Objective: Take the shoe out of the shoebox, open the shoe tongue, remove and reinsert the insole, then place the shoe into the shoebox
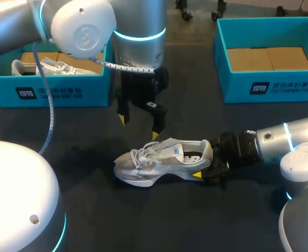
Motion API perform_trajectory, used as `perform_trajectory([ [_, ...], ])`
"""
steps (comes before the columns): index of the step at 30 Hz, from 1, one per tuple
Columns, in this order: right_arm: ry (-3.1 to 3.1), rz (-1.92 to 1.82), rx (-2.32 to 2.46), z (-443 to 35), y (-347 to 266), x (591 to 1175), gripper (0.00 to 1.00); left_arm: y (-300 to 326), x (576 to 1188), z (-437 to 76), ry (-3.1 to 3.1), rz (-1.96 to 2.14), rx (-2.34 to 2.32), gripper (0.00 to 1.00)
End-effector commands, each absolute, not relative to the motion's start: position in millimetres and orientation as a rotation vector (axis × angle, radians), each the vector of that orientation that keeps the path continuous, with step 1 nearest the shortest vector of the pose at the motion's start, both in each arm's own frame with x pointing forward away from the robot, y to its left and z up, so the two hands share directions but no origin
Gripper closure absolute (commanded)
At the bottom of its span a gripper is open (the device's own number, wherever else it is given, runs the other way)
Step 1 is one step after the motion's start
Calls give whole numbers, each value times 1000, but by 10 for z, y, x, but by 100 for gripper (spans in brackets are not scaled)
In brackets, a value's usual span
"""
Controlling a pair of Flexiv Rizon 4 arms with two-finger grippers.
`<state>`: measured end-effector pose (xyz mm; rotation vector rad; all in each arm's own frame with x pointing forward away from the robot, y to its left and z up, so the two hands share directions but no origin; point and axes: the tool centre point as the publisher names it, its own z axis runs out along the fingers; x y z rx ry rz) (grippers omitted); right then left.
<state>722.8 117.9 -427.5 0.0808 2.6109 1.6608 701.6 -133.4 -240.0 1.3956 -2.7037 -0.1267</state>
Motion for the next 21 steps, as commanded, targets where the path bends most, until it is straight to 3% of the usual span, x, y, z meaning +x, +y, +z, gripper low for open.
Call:
perform_trajectory([
  [1, 2612, 1656, 83, -4310, 1207, 7250, 100, -1329, 7012, -2401, -2704, -125, 1397, 0],
  [21, 2612, 1656, 83, -4310, 1207, 7250, 100, -1400, 6916, -2399, -2709, -229, 1320, 0],
])
